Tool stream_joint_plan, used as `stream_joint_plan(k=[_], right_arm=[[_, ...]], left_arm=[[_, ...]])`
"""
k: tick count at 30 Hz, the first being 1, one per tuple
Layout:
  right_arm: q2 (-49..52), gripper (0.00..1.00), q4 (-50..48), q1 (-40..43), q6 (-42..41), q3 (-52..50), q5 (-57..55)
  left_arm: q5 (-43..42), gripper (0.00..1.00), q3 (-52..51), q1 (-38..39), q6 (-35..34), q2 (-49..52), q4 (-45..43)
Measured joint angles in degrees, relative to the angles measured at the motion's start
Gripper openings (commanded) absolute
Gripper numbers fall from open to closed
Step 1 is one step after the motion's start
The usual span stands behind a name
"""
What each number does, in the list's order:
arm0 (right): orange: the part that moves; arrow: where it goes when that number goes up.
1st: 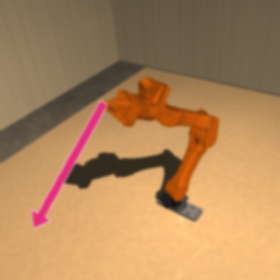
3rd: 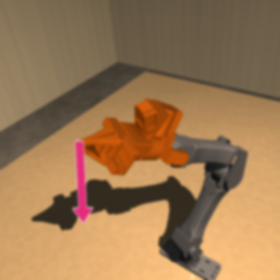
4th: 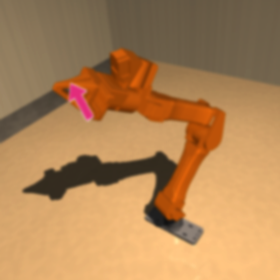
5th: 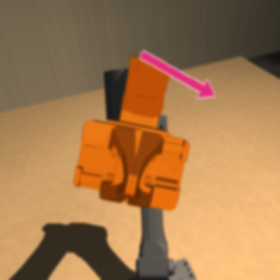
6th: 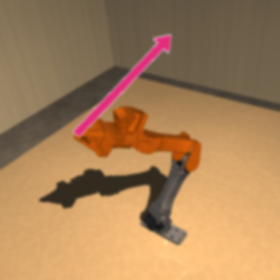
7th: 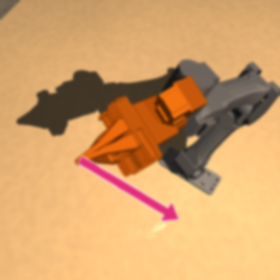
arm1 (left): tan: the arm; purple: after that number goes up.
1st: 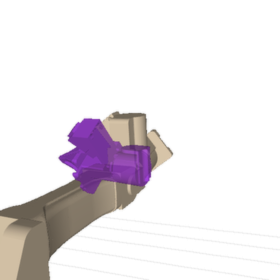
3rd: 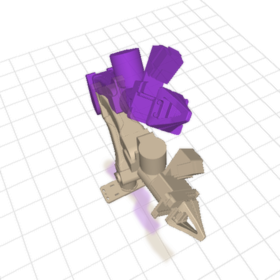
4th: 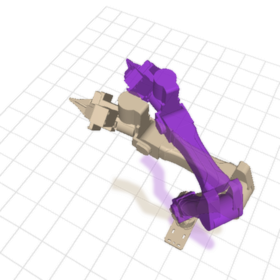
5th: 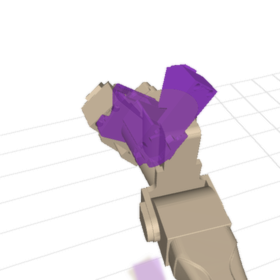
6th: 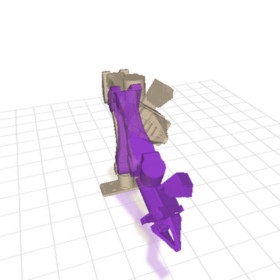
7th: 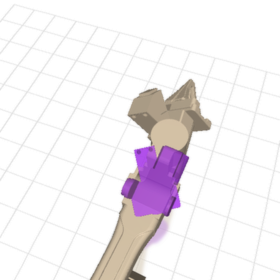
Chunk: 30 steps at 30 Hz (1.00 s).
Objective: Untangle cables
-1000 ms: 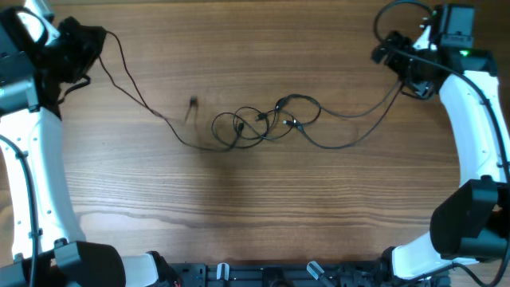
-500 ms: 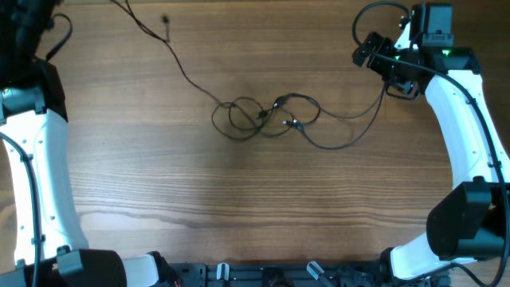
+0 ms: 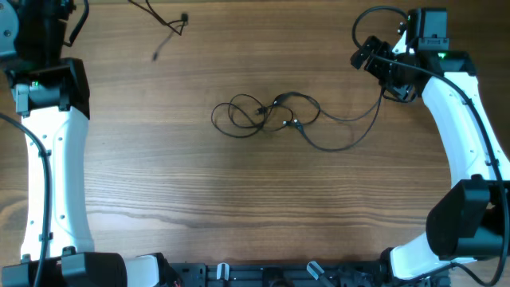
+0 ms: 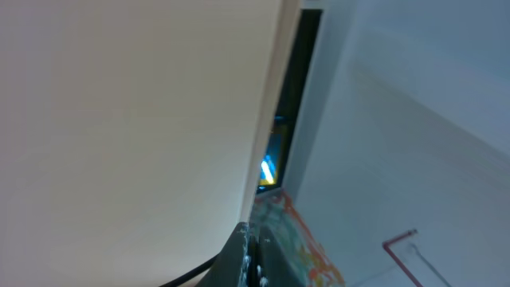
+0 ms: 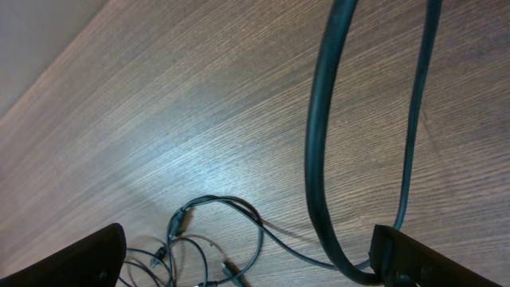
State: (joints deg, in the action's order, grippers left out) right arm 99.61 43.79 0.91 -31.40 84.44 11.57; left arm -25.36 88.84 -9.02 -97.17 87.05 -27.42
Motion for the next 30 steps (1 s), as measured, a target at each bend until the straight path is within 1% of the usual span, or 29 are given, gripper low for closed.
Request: stream_joint_plan(k=[1, 3, 4, 5, 6, 7, 8, 10, 13, 14, 15, 16, 17, 18, 19, 20, 21, 23, 24, 25, 26, 27, 28, 29, 30], right_arm=[[0.33, 1.00, -0.13, 0.00, 0.90, 0.00, 0.00], [1.27, 1.00, -0.15, -0.02, 6.05, 0.00, 0.52], [1.46, 1.00, 0.00, -0.02, 7.85, -0.02, 0.81], [1.55, 1.00, 0.09, -0.02, 8.72, -0.04, 0.94], [1.55, 1.00, 0.07, -0.02, 8.74, -0.04, 1.11], [1.55, 1.00, 0.04, -0.02, 8.72, -0.04, 1.55], [1.55, 1.00, 0.09, -0.13, 8.74, -0.04, 2.10], [1.55, 1.00, 0.11, -0.70, 8.74, -0.04, 2.73], [1.55, 1.00, 0.35, -1.97, 8.74, -0.07, 3.08], [1.55, 1.00, 0.35, -2.75, 8.76, -0.07, 3.26], [1.55, 1.00, 0.85, -3.43, 8.76, -0.07, 3.43], [1.55, 1.00, 1.40, -4.46, 8.79, -0.09, 3.45], [1.55, 1.00, 2.27, -5.07, 9.42, -0.09, 3.43], [1.55, 1.00, 2.71, -5.90, 10.60, -0.11, 3.48], [1.55, 1.00, 2.82, -6.71, 11.69, -0.11, 3.41], [1.55, 1.00, 2.84, -7.28, 12.13, -0.11, 3.41], [1.55, 1.00, 2.84, -7.50, 12.48, -0.11, 3.43], [1.55, 1.00, 2.91, -7.52, 12.17, -0.11, 2.03], [1.55, 1.00, 2.91, -7.52, 11.13, -0.11, 0.02], [1.55, 1.00, 3.10, -7.52, 9.62, -0.11, -3.23], [1.55, 1.00, 3.76, -7.52, 7.54, -0.11, -7.26], [1.55, 1.00, 5.01, -7.50, 2.91, -0.11, -13.84], [1.55, 1.00, 5.18, -7.45, 0.96, -0.11, -16.13], [1.55, 1.00, 5.40, -7.45, 0.74, -0.11, -16.11], [1.55, 1.00, 5.44, -7.43, 2.71, -0.11, -14.43]], left_arm=[[-0.11, 0.04, 0.04, 0.00, 1.05, 0.00, 2.03], [1.14, 0.04, 0.13, 0.02, 6.64, 0.02, 8.15], [2.71, 0.04, 0.17, 0.28, 10.32, 0.13, 11.30], [5.66, 0.04, 0.15, 0.79, 16.33, 0.44, 14.08], [7.74, 0.04, 0.15, 1.44, 21.00, 1.16, 14.38], [8.98, 0.04, 0.15, 1.95, 23.67, 1.79, 14.40], [11.39, 0.04, 0.15, 2.82, 28.39, 3.19, 14.10], [14.62, 0.04, 0.15, 3.80, 34.80, 6.36, 13.99], [17.40, 0.04, 0.15, 4.11, 41.77, 12.09, 14.12], [19.78, 0.04, 0.15, 4.15, 44.81, 14.58, 14.16], [24.00, 0.10, 0.15, 4.15, 49.16, 17.81, 14.32], [30.23, 0.14, 0.15, 4.11, 55.06, 20.79, 14.64], [34.58, 0.31, 0.13, 3.78, 59.47, 22.21, 14.99], [41.38, 0.54, 0.13, 3.21, 65.44, 23.45, 15.06], [47.39, 0.60, 0.13, 1.55, 70.84, 24.11, 15.30], [51.19, 0.74, 0.15, -1.01, 74.95, 24.41, 16.59], [54.10, 1.00, 0.28, -4.28, 77.96, 24.52, 19.61], [55.69, 1.00, 0.37, -10.08, 80.65, 24.57, 25.14], [55.52, 1.00, 0.37, -14.10, 81.81, 24.63, 28.83], [54.45, 1.00, 0.37, -16.57, 82.40, 24.72, 31.28], [52.98, 1.00, 0.37, -17.84, 82.86, 24.72, 33.11], [50.07, 1.00, 0.37, -18.38, 83.25, 24.72, 34.75], [46.90, 1.00, 0.37, -18.08, 83.21, 24.72, 35.82], [44.57, 1.00, 0.37, -17.75, 82.38, 24.72, 36.72], [41.83, 1.00, 0.37, -17.33, 80.74, 24.72, 37.83]])
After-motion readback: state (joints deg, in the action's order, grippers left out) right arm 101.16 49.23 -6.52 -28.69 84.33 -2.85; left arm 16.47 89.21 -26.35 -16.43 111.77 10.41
